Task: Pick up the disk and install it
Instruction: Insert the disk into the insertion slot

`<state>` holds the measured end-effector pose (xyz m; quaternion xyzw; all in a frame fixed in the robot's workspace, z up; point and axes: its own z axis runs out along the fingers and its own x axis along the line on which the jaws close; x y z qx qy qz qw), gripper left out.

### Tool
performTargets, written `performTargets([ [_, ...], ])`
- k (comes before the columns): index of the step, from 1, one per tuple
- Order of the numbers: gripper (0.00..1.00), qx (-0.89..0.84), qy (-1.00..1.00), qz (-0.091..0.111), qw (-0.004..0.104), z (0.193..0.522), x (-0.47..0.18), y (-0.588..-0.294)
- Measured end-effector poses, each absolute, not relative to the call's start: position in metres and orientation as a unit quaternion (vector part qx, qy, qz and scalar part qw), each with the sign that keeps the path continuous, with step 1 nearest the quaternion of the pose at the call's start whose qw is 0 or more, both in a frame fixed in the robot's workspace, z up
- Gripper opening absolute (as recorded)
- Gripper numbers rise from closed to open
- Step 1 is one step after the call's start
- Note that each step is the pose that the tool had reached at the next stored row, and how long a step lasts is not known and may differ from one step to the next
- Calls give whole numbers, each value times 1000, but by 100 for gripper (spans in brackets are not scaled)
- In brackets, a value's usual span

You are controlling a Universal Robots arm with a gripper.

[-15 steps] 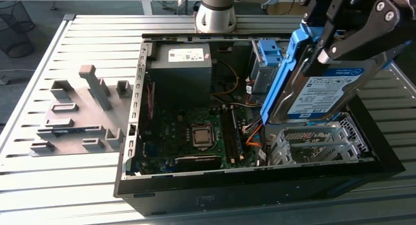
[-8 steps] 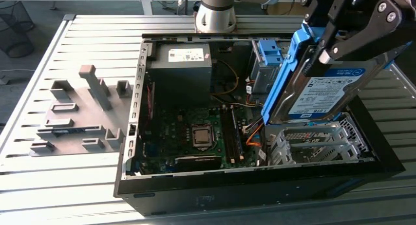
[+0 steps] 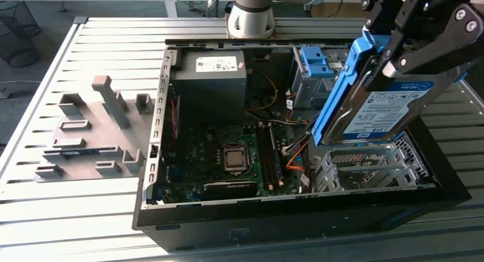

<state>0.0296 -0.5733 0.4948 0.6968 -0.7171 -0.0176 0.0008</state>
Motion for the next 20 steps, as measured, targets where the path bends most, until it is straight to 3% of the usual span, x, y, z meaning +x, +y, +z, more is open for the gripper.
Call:
performTargets([
  [20,37,697,-717,-17,0,458,69,-574],
])
